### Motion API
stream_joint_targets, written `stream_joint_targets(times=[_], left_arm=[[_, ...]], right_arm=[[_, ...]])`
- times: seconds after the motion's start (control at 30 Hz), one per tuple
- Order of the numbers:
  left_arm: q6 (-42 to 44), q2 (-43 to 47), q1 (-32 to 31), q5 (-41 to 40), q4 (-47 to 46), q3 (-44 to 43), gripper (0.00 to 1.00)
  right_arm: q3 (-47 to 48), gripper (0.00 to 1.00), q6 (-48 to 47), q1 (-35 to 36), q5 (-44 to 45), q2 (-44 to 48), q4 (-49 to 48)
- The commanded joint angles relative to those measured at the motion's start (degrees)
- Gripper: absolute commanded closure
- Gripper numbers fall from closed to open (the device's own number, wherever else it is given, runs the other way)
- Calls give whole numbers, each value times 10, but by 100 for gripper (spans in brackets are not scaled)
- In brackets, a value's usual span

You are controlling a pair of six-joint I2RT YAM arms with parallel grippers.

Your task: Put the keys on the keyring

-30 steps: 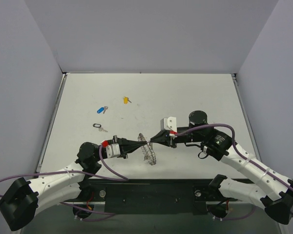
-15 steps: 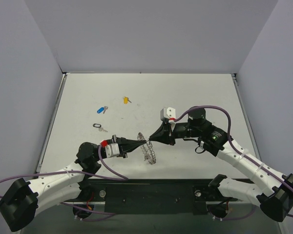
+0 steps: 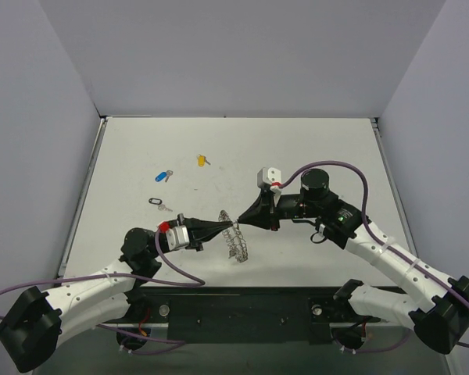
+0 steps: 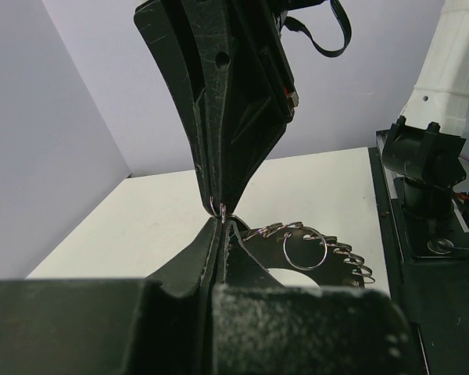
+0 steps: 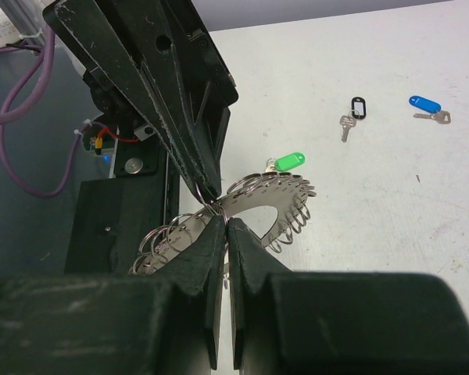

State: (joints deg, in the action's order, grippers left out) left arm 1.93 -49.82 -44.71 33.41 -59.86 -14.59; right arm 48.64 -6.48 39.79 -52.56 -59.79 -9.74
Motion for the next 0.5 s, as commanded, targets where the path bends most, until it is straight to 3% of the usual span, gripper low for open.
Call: stream_joint_targets(times=[0.0, 0.47], left_arm=[[-16, 11, 6, -11, -69, -8, 100], [-47, 9, 16, -46, -83, -5, 100]], right_arm=[[-4, 100, 2, -6, 1, -8, -27], [-9, 100, 16, 5, 14, -20, -34]])
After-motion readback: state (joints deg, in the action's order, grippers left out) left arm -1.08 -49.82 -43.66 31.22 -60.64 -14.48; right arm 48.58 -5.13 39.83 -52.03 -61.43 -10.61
